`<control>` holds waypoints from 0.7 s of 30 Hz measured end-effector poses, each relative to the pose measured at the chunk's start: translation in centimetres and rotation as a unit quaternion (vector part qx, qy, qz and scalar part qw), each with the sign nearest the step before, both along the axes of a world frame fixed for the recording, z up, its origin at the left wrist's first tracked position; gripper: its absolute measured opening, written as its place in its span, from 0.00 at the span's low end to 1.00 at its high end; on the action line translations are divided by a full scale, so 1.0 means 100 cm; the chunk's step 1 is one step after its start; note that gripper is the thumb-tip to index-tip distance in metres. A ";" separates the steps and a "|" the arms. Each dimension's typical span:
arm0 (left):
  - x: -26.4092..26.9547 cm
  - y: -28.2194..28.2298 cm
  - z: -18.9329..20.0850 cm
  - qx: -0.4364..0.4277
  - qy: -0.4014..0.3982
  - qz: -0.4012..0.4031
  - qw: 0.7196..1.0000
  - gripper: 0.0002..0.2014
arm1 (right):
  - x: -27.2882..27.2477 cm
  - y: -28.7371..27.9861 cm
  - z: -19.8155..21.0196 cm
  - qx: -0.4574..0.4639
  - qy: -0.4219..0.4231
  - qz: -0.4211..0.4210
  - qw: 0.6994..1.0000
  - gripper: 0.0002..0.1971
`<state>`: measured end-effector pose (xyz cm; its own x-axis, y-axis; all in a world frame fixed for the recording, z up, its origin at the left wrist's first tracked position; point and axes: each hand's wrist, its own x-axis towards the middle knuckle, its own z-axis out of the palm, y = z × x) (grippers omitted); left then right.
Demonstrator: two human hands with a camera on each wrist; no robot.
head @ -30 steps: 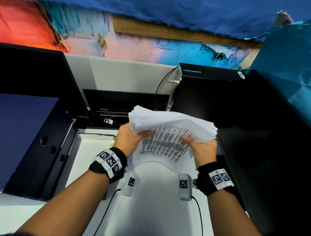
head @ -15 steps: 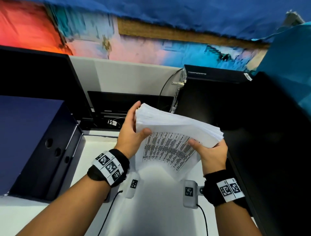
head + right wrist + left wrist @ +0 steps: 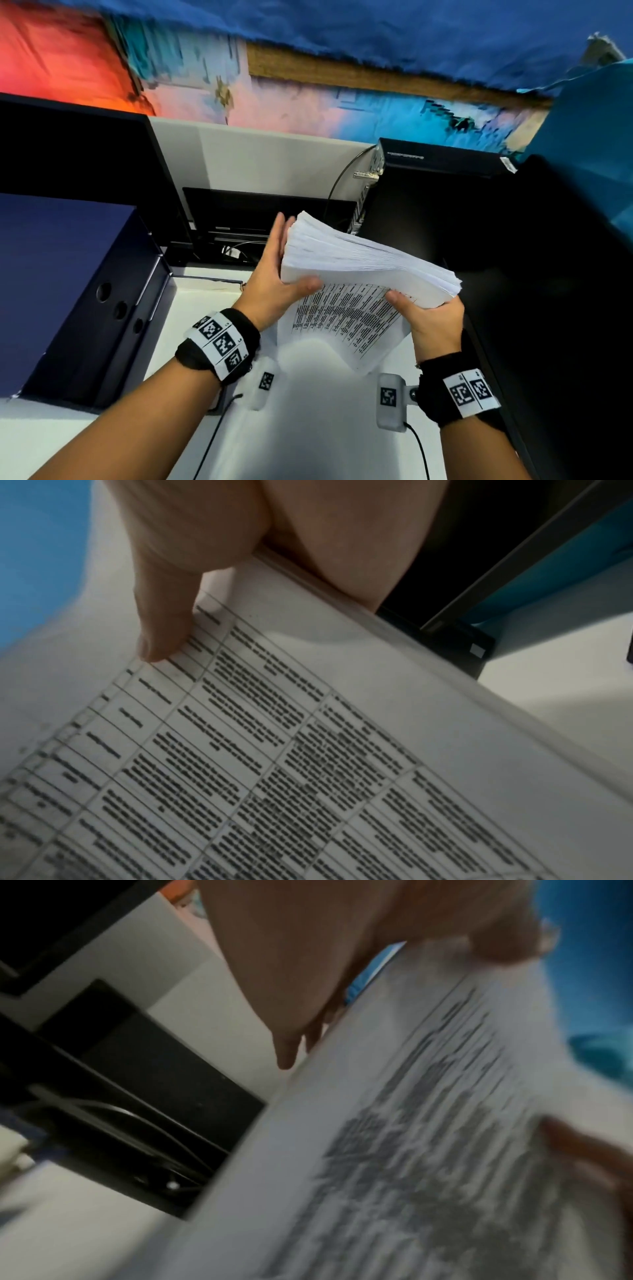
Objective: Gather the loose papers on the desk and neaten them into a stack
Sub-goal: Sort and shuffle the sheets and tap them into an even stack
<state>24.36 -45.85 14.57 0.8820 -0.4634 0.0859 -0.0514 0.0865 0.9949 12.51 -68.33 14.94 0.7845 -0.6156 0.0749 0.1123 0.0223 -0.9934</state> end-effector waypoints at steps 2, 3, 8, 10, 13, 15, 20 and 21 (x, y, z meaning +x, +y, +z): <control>0.009 -0.002 -0.005 0.090 -0.014 -0.003 0.996 0.59 | 0.002 0.002 -0.002 0.005 0.020 0.011 1.000 0.27; 0.013 -0.004 -0.006 0.113 -0.020 0.014 0.993 0.48 | 0.003 0.001 -0.003 0.003 0.027 0.013 1.000 0.25; 0.014 -0.010 -0.009 0.122 -0.084 0.054 0.988 0.18 | 0.002 -0.003 0.005 -0.028 0.015 -0.014 0.999 0.16; 0.008 -0.011 -0.016 0.110 -0.059 0.035 0.992 0.26 | 0.000 0.006 0.009 -0.029 -0.005 -0.017 0.999 0.17; -0.002 -0.018 -0.016 0.052 -0.021 0.057 0.997 0.44 | 0.005 0.017 0.016 -0.025 -0.041 -0.079 0.996 0.19; -0.006 -0.024 -0.004 0.006 -0.036 0.085 0.996 0.43 | 0.011 0.022 0.024 -0.021 -0.053 -0.137 0.989 0.11; -0.002 -0.026 0.007 -0.033 -0.046 0.095 0.994 0.36 | 0.013 0.016 0.031 -0.014 -0.062 -0.155 0.986 0.19; 0.001 -0.024 0.005 -0.029 -0.040 0.091 0.995 0.37 | 0.011 0.015 0.028 -0.031 -0.065 -0.139 0.988 0.24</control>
<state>24.44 -48.25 15.07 0.9399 -0.2896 0.1809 -0.1497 0.1267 0.9806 13.63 -66.85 17.71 0.5672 -0.7968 0.2084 0.2326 -0.0877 -0.9686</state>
